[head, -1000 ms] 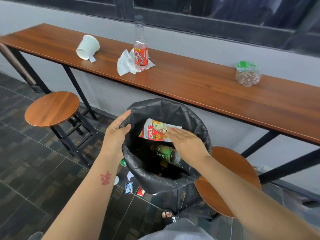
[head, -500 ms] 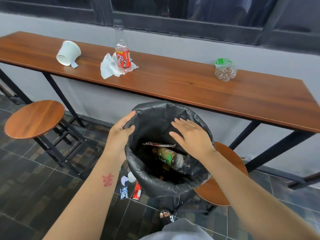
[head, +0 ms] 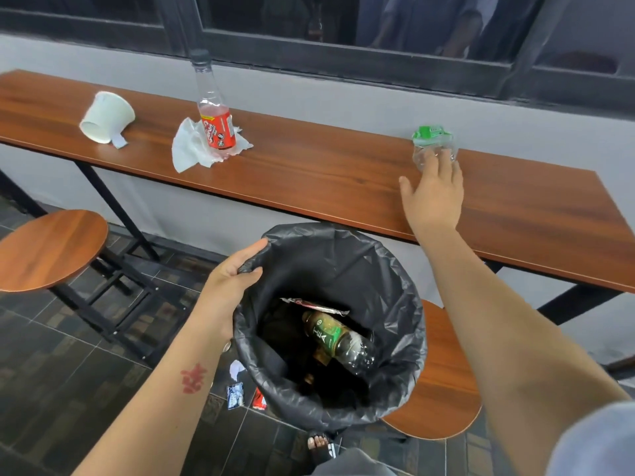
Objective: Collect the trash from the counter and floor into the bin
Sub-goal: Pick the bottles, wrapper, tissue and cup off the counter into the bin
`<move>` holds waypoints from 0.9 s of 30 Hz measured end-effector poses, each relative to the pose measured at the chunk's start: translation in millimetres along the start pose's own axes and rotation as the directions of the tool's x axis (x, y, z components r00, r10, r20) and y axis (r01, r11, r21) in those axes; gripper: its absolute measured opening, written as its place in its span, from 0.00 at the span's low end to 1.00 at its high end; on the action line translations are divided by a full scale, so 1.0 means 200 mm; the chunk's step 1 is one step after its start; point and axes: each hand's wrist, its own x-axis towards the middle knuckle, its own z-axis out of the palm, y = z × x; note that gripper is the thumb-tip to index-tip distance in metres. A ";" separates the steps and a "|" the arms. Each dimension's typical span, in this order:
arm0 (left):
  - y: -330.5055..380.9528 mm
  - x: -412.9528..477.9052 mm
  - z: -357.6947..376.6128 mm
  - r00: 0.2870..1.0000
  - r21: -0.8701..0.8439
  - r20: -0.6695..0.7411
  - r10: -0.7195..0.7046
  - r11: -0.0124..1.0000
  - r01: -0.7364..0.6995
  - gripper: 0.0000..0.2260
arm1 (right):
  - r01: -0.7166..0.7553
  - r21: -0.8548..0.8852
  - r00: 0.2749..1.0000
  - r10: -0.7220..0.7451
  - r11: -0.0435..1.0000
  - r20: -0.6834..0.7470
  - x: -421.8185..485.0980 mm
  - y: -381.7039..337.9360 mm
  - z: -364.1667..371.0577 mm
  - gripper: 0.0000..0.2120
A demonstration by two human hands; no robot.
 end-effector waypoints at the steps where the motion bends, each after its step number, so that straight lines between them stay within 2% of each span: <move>1: 0.01 0.00 0.02 1.000 -0.004 -0.002 0.004 1.000 -0.004 0.21 | -0.031 -0.021 0.999 0.031 0.999 0.032 0.04 0.01 0.01 0.30; 7: -0.01 0.06 0.04 0.999 -0.020 -0.037 -0.040 0.999 0.040 0.22 | -0.132 -0.038 0.979 0.136 0.991 0.153 0.21 0.03 0.08 0.31; 12: -0.01 0.12 0.04 0.996 -0.024 -0.078 -0.031 0.999 0.030 0.23 | -0.189 0.137 0.981 0.179 0.972 0.079 0.23 0.03 0.11 0.18; 14: -0.02 0.13 0.03 0.996 -0.019 -0.085 -0.028 0.999 0.026 0.23 | -0.184 0.178 0.983 0.180 0.967 0.038 0.23 0.03 0.10 0.16; 16: -0.02 0.14 0.03 0.994 -0.018 -0.104 -0.026 1.000 0.024 0.23 | -0.137 0.216 0.990 0.142 0.967 -0.007 0.20 0.03 0.09 0.15; 20: -0.03 0.12 0.00 0.990 -0.031 -0.139 -0.028 0.999 0.024 0.23 | 0.049 0.287 0.996 -0.024 0.957 -0.090 0.08 0.00 0.06 0.18; 23: -0.05 0.09 -0.06 0.990 -0.047 -0.138 -0.026 0.999 0.020 0.24 | 0.182 0.388 0.981 -0.139 0.904 -0.136 -0.04 -0.06 0.03 0.19; 27: -0.06 0.01 -0.14 0.986 -0.081 -0.168 -0.002 0.997 -0.012 0.24 | 0.294 0.505 0.955 -0.275 0.812 -0.115 -0.24 -0.18 -0.03 0.21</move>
